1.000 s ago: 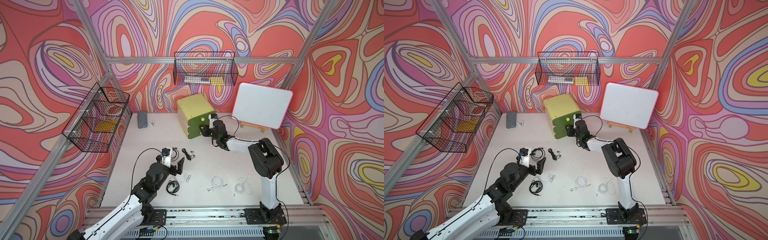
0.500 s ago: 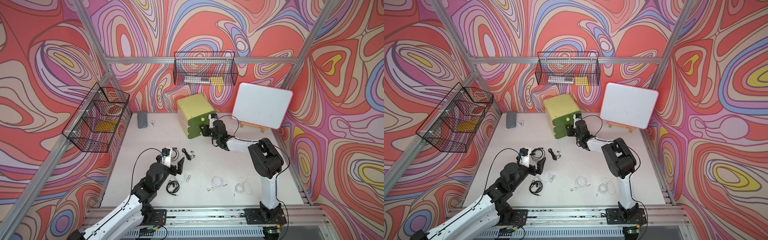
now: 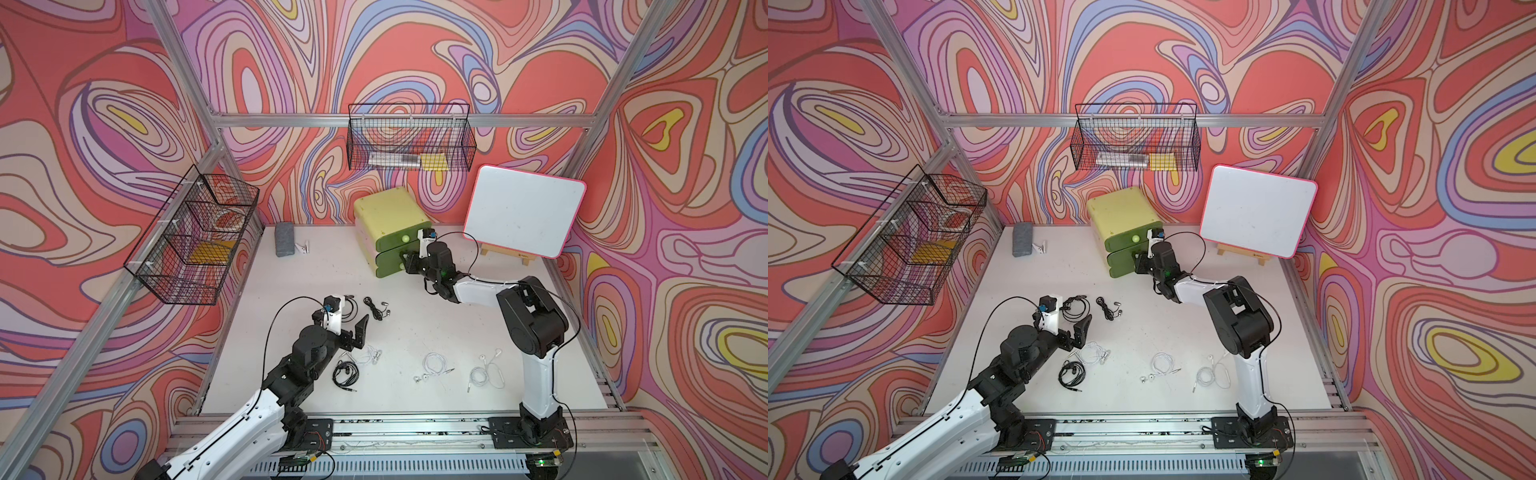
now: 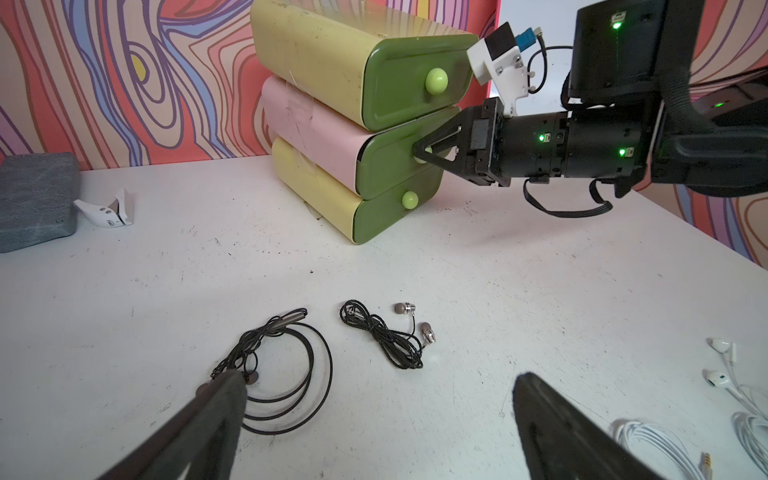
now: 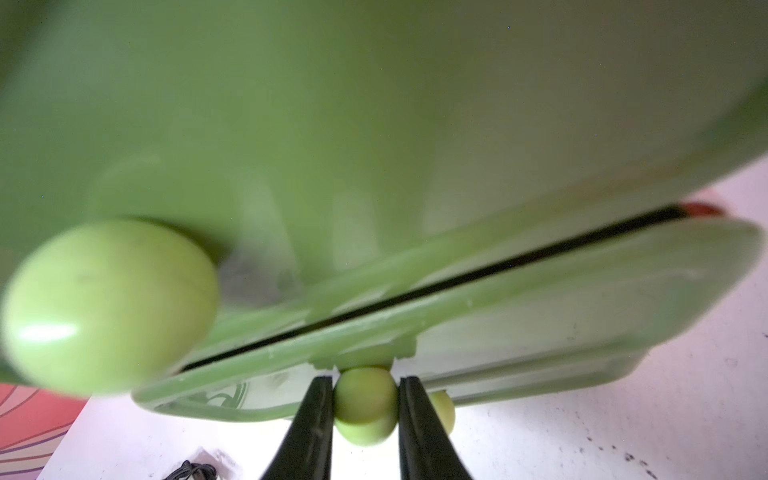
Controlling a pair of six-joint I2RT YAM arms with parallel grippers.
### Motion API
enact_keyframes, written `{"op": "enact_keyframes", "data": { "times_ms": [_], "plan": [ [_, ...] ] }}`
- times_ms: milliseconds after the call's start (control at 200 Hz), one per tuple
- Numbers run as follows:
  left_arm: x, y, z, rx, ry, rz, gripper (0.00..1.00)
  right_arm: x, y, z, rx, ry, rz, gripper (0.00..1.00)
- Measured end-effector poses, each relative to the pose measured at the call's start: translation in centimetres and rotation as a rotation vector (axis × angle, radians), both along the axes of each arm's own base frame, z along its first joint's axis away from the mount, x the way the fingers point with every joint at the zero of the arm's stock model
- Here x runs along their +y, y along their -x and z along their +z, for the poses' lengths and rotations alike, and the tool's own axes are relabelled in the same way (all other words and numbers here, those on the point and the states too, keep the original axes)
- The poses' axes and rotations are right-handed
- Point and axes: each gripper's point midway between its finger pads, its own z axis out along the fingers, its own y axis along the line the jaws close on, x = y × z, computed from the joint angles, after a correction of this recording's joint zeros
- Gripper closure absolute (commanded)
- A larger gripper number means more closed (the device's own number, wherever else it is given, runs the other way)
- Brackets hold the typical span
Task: Place the wired earphones into the drawer by color
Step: Open the drawer in the storage box.
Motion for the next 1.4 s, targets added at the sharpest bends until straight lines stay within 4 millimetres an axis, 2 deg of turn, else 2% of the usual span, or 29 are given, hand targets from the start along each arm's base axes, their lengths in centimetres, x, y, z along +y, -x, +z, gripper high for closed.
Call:
{"op": "enact_keyframes", "data": {
  "times_ms": [476,861,1172,1402],
  "plan": [
    [0.0,0.0,0.0,-0.001,0.001,0.0,0.01,-0.9,1.6,0.0,0.012,0.011,-0.002,0.74],
    [0.0,0.0,0.1,-0.002,0.001,0.0,0.01,-2.8,5.1,0.1,0.036,0.034,0.002,0.75],
    [0.0,0.0,0.0,-0.001,-0.001,0.001,0.01,-4.4,8.0,1.0,0.039,0.047,0.001,0.75],
    [0.1,0.0,0.0,-0.004,-0.007,0.002,0.01,-5.4,9.5,0.6,0.053,0.057,-0.002,0.75]
  ]
}}
